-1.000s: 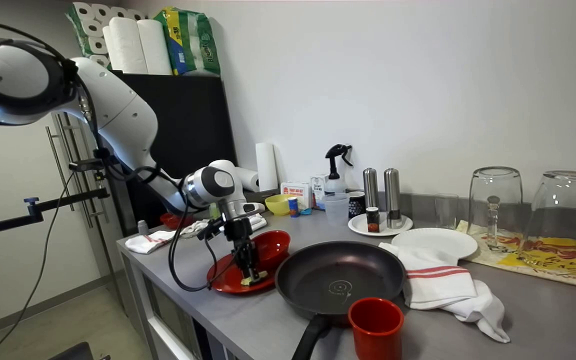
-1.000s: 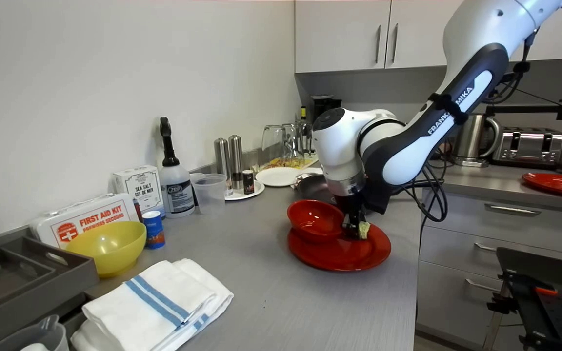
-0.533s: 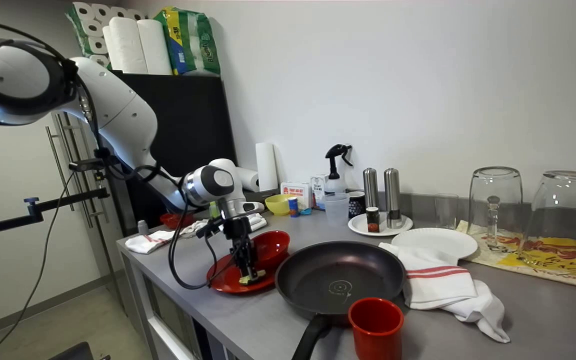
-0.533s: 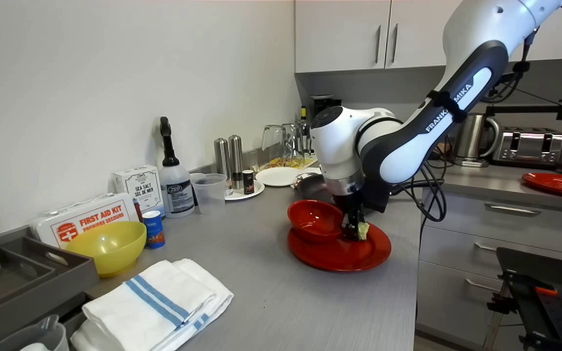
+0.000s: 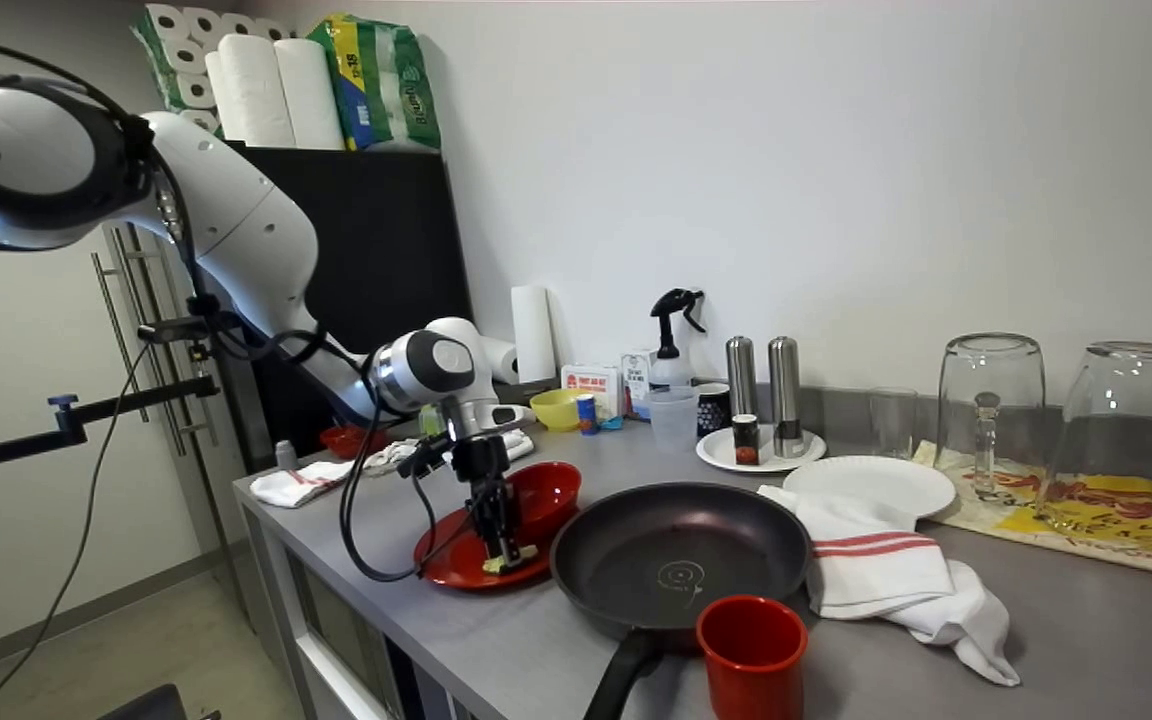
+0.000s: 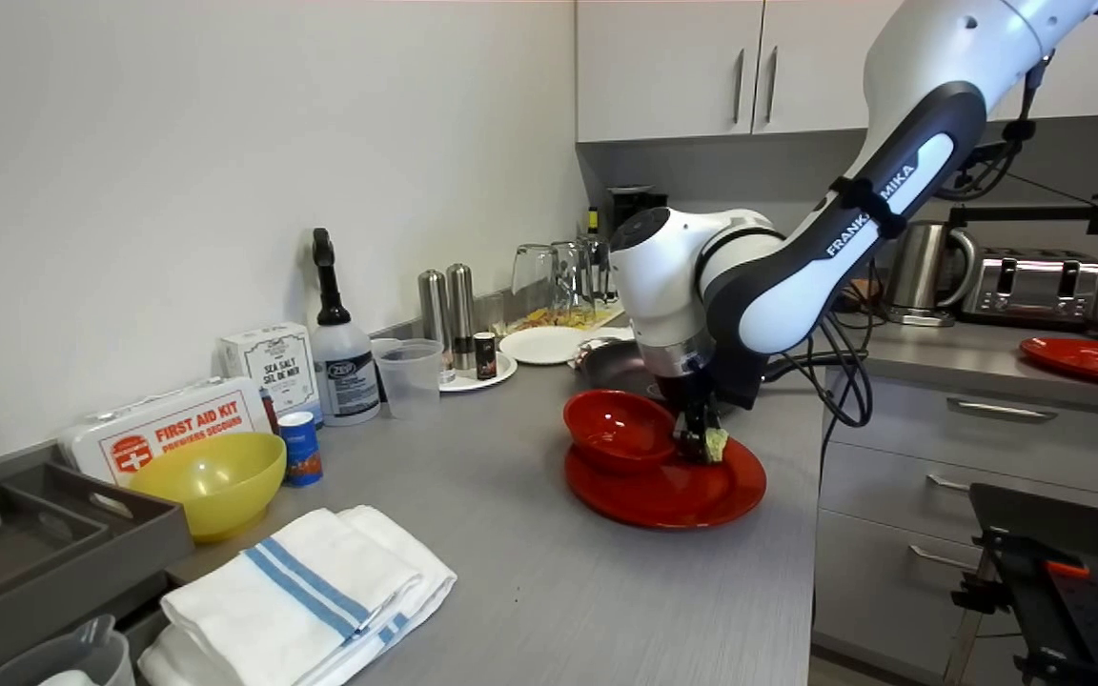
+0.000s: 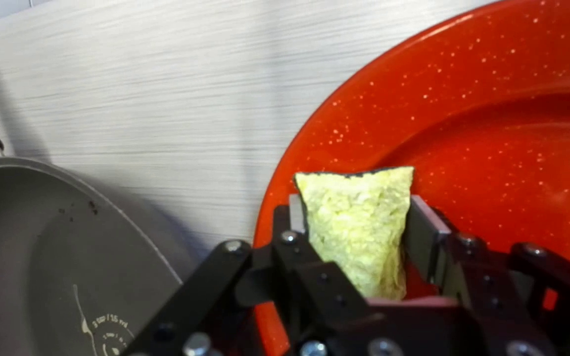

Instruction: Clean the plate and the bowl with the sponge

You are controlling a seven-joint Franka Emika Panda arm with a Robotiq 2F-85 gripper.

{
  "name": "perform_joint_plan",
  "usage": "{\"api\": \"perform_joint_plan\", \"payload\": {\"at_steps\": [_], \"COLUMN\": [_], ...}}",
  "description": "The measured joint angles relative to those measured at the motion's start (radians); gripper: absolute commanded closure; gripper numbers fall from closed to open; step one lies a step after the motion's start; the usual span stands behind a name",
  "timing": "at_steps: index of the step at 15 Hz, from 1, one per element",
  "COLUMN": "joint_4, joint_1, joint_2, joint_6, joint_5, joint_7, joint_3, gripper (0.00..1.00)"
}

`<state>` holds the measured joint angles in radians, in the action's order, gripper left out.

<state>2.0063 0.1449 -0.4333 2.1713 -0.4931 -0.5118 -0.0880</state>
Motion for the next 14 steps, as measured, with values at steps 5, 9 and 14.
{"api": "perform_joint_plan", "payload": {"at_steps": [5, 9, 14], "joint_4": [0.0, 0.0, -0.001], "joint_1": [-0.01, -0.01, -0.01], "joint_2": [0.0, 0.002, 0.018], "joint_6": [-0.013, -0.018, -0.03], "joint_5": [0.0, -0.001, -0.006], "joint_7": [0.0, 0.0, 0.0], "joint_3": [-0.01, -0.011, -0.017], "gripper": [0.75, 0.75, 0.75]}}
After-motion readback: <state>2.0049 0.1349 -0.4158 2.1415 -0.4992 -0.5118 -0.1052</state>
